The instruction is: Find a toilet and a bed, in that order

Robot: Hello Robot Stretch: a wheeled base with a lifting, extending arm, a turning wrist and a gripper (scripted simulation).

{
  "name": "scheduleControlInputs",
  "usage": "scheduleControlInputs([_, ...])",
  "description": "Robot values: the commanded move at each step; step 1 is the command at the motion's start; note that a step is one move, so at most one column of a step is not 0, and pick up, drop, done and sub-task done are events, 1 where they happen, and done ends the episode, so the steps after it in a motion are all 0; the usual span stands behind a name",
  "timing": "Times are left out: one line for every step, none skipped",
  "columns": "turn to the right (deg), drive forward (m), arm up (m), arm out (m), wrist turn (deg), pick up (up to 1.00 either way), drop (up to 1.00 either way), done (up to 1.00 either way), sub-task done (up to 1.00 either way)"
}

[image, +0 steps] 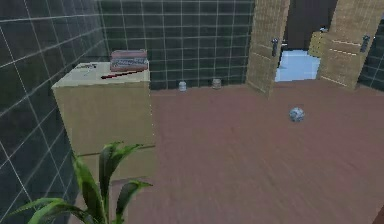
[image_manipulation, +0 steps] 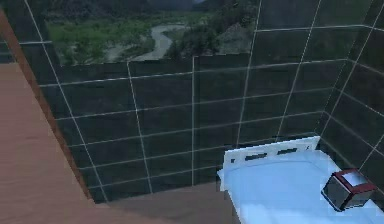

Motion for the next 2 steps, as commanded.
scheduleControlInputs([18.0,0.00,0.00,0.00,0.0,0.00,0.00,0.00,0.00])
scheduleControlInputs([0.0,0.80,0.00,0.00,0.0,0.00,0.00,0.00,0.00])
